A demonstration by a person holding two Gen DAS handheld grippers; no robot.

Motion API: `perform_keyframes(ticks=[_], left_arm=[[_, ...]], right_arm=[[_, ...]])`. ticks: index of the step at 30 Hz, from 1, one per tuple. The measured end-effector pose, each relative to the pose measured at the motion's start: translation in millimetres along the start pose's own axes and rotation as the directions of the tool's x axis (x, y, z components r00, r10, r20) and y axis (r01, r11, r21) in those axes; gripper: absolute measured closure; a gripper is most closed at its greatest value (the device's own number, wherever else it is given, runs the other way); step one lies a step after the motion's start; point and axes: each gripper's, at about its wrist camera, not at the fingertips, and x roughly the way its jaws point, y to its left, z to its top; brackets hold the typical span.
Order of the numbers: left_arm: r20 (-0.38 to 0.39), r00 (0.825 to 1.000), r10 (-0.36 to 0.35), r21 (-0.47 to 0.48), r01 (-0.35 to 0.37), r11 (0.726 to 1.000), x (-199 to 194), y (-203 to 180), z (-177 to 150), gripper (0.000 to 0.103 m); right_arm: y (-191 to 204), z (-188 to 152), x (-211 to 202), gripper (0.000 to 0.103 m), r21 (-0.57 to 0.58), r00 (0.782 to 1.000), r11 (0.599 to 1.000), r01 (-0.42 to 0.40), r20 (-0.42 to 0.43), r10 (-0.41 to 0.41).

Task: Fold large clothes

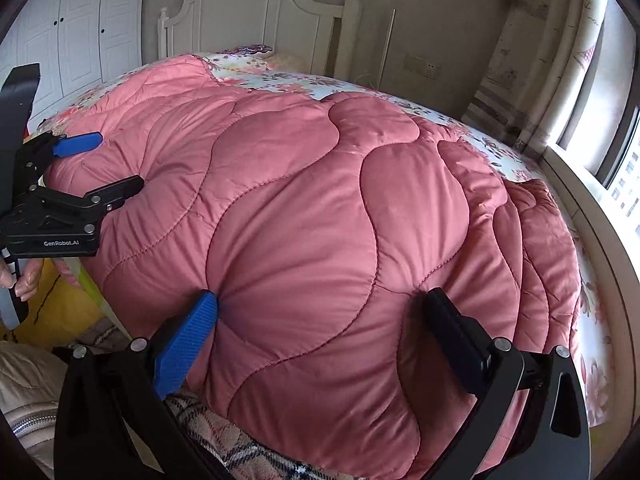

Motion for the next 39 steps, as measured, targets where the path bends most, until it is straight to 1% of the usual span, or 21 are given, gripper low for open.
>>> perform_keyframes(ticks=[3, 6, 7, 9, 10, 11, 12, 13, 15, 17, 18, 20, 22, 23, 24, 26, 30, 32, 34, 37, 39], left_arm=[[-0.014, 0.999, -0.03, -0.013, 0.03, 0.999, 3.7, 7.5, -0.2, 0.002], [-0.017, 1.0, -0.027, -0.014, 0.026, 1.0, 3.5, 5.0, 1.2, 0.002], [-0.015, 1.0, -0.024, -0.016, 0.024, 1.0, 3.6, 4.7, 0.7, 0.002], [-0.012, 1.0, -0.021, -0.019, 0.021, 1.0, 3.8, 3.9, 0.7, 0.002], [-0.012, 1.0, -0.02, -0.021, 0.02, 1.0, 4.1, 3.2, 1.4, 0.002], [-0.012, 1.0, -0.018, -0.022, 0.018, 1.0, 4.4, 2.9, 1.7, 0.002], [-0.013, 1.0, -0.017, -0.024, 0.016, 1.0, 4.8, 2.5, 2.0, 0.002], [-0.014, 1.0, -0.015, -0.024, 0.014, 1.0, 5.1, 2.2, 2.2, 0.002], [-0.016, 1.0, -0.014, -0.025, 0.013, 1.0, 5.2, 2.7, 2.7, 0.002], [-0.018, 1.0, -0.014, -0.025, 0.013, 1.0, 5.6, 2.5, 3.5, 0.002], [-0.019, 1.0, -0.014, -0.026, 0.013, 1.0, 5.6, 2.4, 3.6, 0.002], [-0.019, 1.0, -0.013, -0.026, 0.013, 1.0, 5.7, 2.3, 3.5, 0.002], [-0.018, 1.0, -0.014, -0.026, 0.014, 1.0, 5.7, 2.6, 3.6, 0.002], [-0.018, 1.0, -0.015, -0.025, 0.015, 1.0, 5.7, 2.8, 3.6, 0.002], [-0.018, 1.0, -0.015, -0.026, 0.014, 1.0, 5.6, 2.5, 3.5, 0.002], [-0.015, 1.0, -0.014, -0.027, 0.013, 1.0, 5.5, 2.1, 3.3, 0.002], [-0.008, 1.0, -0.013, -0.035, 0.012, 0.999, 5.4, 1.9, 3.4, 0.002], [-0.003, 1.0, -0.012, -0.039, 0.012, 0.999, 5.1, 1.3, 2.8, 0.002], [0.004, 1.0, -0.013, -0.046, 0.013, 0.999, 4.6, 0.9, 2.6, 0.002], [0.017, 1.0, -0.018, -0.058, 0.019, 0.998, 3.1, 0.9, 0.3, 0.002], [0.028, 0.999, -0.019, -0.067, 0.02, 0.998, 2.2, 1.0, -0.8, 0.002]], right_arm=[[-19.5, -1.3, -17.3, 0.005, 0.039, 1.0, 0.999, -0.022, 0.015, 0.021], [-59.9, -9.8, -39.2, 0.005, 0.167, 0.999, 0.986, 0.026, 0.038, -0.032], [-82.4, -19.0, -50.9, 0.005, 0.246, 0.997, 0.969, 0.034, 0.054, -0.049], [-112.9, -38.6, -68.0, 0.005, 0.367, 0.995, 0.93, 0.013, 0.087, -0.048], [-132.3, -56.0, -78.3, 0.005, 0.451, 0.993, 0.892, -0.017, 0.11, -0.037], [-142.3, -68.4, -83.4, 0.005, 0.5, 0.992, 0.865, -0.043, 0.127, -0.025], [-152.1, -83.8, -88.2, 0.005, 0.55, 0.988, 0.831, -0.086, 0.153, 0.001], [-159.4, -103.3, -92.4, 0.005, 0.595, 0.981, 0.789, -0.151, 0.191, 0.043], [-160.8, -125.9, -94.1, 0.005, 0.626, 0.967, 0.744, -0.233, 0.233, 0.107], [-151.2, -144.1, -87.2, 0.005, 0.64, 0.955, 0.71, -0.294, 0.236, 0.182], [-145.1, -148.0, -82.0, 0.005, 0.642, 0.95, 0.701, -0.31, 0.226, 0.213], [-128.7, -153.1, -65.7, 0.012, 0.64, 0.933, 0.679, -0.358, 0.214, 0.291], [-118.5, -150.5, -57.5, 0.013, 0.631, 0.918, 0.67, -0.392, 0.222, 0.328], [-113.8, -144.2, -52.6, 0.013, 0.618, 0.907, 0.668, -0.416, 0.232, 0.351], [-110.1, -136.2, -49.9, 0.013, 0.598, 0.9, 0.674, -0.432, 0.243, 0.361], [-106.6, -121.8, -49.3, 0.014, 0.571, 0.902, 0.699, -0.431, 0.262, 0.343], [-112.4, -96.4, -51.5, 0.014, 0.556, 0.893, 0.702, -0.444, 0.34, 0.296], [-113.5, -83.0, -46.7, 0.014, 0.553, 0.896, 0.71, -0.436, 0.343, 0.284], [-113.7, -71.4, -34.8, 0.013, 0.566, 0.908, 0.713, -0.414, 0.306, 0.285], [-112.1, -63.7, -15.5, 0.013, 0.598, 0.912, 0.689, -0.41, 0.266, 0.311], [-108.5, -55.7, -9.7, 0.013, 0.605, 0.92, 0.694, -0.391, 0.257, 0.295]])
